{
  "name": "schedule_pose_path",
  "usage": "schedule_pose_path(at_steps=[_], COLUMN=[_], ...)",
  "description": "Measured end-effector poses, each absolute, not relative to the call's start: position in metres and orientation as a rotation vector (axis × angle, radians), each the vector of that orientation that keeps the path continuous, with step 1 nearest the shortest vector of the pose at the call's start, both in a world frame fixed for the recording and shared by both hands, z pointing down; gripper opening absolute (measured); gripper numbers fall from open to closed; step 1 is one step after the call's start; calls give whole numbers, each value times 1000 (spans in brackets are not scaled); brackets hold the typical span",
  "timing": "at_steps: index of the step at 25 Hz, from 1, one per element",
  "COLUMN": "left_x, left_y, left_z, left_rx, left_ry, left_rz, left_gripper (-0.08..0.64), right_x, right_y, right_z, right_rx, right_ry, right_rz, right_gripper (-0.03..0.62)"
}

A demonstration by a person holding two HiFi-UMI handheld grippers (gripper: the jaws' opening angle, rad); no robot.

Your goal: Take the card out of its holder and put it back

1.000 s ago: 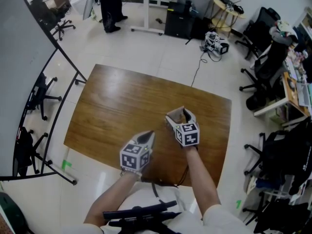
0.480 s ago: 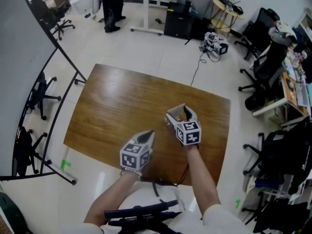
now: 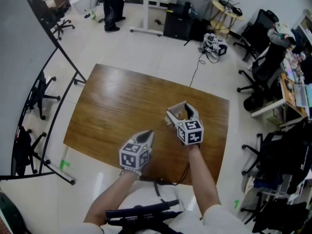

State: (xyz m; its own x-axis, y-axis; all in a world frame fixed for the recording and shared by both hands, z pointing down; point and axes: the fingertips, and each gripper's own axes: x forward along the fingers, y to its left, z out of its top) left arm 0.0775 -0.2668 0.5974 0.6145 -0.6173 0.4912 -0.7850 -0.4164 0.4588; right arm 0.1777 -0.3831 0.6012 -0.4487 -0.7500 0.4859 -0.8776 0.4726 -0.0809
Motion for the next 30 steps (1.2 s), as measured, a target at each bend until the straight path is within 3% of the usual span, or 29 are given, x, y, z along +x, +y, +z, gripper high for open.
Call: schedule_pose_path(at_steps=[12,22,30], left_x=[58,43,51], left_y=[-260,-235,-208], left_z=[571,543,527], left_rx=[2215,2300,2375], left_ry=[-1102,-1072,-986], left_rz=[265,209,194], left_gripper=[-9,-9,-9], right_x=[176,185,195], right_y=[-363,-286,-223], right_z=[541,485,487], right_rx=[1475,1656,1821], right_ry=[-2391,-2416,-2369], right_rz=[451,487,577], right_gripper=[414,413,413])
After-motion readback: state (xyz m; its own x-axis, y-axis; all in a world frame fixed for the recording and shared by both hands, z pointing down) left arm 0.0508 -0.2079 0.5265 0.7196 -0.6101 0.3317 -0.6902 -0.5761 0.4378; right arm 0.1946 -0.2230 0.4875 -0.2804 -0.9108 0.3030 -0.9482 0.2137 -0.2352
